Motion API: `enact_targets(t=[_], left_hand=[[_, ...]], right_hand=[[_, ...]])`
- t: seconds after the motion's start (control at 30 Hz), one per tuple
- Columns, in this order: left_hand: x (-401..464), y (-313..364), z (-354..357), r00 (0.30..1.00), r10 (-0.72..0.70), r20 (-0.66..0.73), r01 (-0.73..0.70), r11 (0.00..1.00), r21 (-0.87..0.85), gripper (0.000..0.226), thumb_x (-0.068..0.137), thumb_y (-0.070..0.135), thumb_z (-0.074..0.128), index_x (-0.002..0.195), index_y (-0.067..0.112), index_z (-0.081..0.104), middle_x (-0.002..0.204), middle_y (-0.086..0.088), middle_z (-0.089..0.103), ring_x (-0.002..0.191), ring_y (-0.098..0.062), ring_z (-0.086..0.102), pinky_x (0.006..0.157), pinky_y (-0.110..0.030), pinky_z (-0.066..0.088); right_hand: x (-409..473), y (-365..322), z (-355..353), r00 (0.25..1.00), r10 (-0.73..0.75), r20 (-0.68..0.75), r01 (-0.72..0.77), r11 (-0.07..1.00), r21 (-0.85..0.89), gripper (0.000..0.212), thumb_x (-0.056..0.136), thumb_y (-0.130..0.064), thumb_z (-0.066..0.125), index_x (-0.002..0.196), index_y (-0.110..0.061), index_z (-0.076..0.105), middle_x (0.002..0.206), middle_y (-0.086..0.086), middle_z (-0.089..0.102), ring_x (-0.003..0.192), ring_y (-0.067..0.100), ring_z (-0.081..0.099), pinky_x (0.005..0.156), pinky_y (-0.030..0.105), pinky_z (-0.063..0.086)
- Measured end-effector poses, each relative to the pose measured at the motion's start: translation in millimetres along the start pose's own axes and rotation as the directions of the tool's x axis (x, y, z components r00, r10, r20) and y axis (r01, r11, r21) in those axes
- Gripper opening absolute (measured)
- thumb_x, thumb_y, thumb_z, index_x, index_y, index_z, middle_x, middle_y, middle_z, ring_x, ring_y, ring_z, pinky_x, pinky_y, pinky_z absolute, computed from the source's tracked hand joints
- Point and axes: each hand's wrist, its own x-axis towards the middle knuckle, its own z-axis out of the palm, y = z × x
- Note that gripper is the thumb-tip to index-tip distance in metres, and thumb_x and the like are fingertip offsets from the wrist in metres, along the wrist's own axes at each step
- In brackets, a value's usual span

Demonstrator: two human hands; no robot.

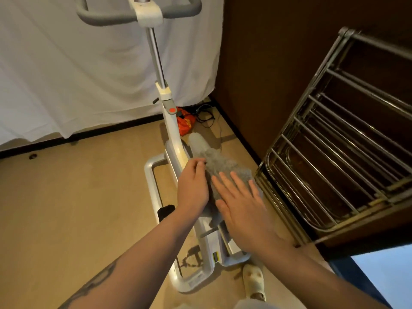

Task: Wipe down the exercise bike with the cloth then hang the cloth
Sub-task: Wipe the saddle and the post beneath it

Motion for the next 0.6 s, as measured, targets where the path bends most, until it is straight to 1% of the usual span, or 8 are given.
enact_targets(t=[0.1,0.2,0.3,0.4,0.47,0.53,0.57,0.6], left_hand=[[1,0,5,0.998,0.062,0.013,-0.062,0.998,0.027,0.031,0.103,0.024,0.037,0.131,0.024,0.051,0.118,0.008,0.059,0.108,-0.006,0.054,0.090,-0.023,0.043],[1,-9,10,0.993,0.117,-0.015,-0.113,0.982,0.153,0.042,0.103,0.025,0.036,0.145,0.026,0.037,0.138,0.003,0.052,0.123,-0.011,0.049,0.102,-0.032,0.043],[0,-12,12,0.995,0.096,-0.039,-0.090,0.988,0.122,0.044,0.103,0.025,0.036,0.146,0.029,0.035,0.141,0.006,0.049,0.126,-0.009,0.047,0.104,-0.034,0.043],[0,-16,12,0.991,0.117,-0.065,-0.108,0.986,0.126,0.041,0.102,0.029,0.036,0.143,0.032,0.038,0.135,0.007,0.054,0.122,-0.009,0.050,0.099,-0.041,0.048],[3,-17,14,0.994,0.095,-0.058,-0.085,0.985,0.149,0.042,0.101,0.031,0.036,0.143,0.033,0.038,0.135,0.008,0.053,0.122,-0.010,0.050,0.099,-0.042,0.048],[1,-16,14,0.996,0.075,-0.044,-0.067,0.985,0.158,0.043,0.101,0.034,0.035,0.143,0.034,0.036,0.137,0.008,0.051,0.124,-0.011,0.049,0.101,-0.043,0.047],[1,-17,13,0.996,0.076,-0.041,-0.068,0.984,0.165,0.043,0.101,0.034,0.035,0.144,0.034,0.036,0.138,0.007,0.051,0.125,-0.012,0.048,0.102,-0.043,0.046],[1,-18,13,0.996,0.081,-0.041,-0.073,0.983,0.171,0.043,0.101,0.033,0.036,0.144,0.034,0.036,0.139,0.007,0.050,0.126,-0.012,0.048,0.104,-0.041,0.045]], right_hand=[[27,1,-3,0.984,0.177,-0.013,-0.174,0.975,0.137,0.051,0.103,-0.044,0.009,0.153,-0.039,-0.001,0.160,-0.019,-0.002,0.147,0.005,-0.009,0.121,0.036,-0.005],[57,-2,-2,0.959,0.280,-0.042,-0.277,0.959,0.065,0.052,0.104,-0.042,0.011,0.155,-0.033,0.008,0.162,-0.010,0.010,0.149,0.014,0.004,0.121,0.042,0.003],[45,-6,-1,0.950,0.311,-0.021,-0.308,0.947,0.087,0.055,0.103,-0.045,0.013,0.155,-0.028,0.006,0.163,-0.007,0.006,0.149,0.015,0.000,0.120,0.042,-0.002],[31,-10,7,0.932,0.355,-0.071,-0.352,0.935,0.052,0.061,0.101,-0.051,0.014,0.155,-0.023,0.008,0.163,-0.003,0.006,0.149,0.017,0.000,0.118,0.041,-0.008],[56,3,6,0.913,0.407,-0.035,-0.402,0.910,0.099,0.061,0.101,-0.052,0.014,0.152,-0.021,0.025,0.159,0.000,0.025,0.147,0.020,0.018,0.120,0.042,0.000],[84,18,-6,0.884,0.458,0.092,-0.467,0.866,0.179,0.058,0.102,-0.050,0.013,0.137,-0.021,0.048,0.143,0.004,0.050,0.131,0.025,0.044,0.118,0.047,0.018],[91,20,-8,0.881,0.460,0.114,-0.473,0.861,0.188,0.057,0.102,-0.049,0.013,0.131,-0.021,0.053,0.137,0.005,0.055,0.127,0.025,0.047,0.117,0.049,0.020],[89,20,-7,0.889,0.450,0.086,-0.458,0.877,0.143,0.058,0.102,-0.050,0.012,0.134,-0.022,0.051,0.141,0.003,0.052,0.131,0.024,0.043,0.119,0.050,0.014]])
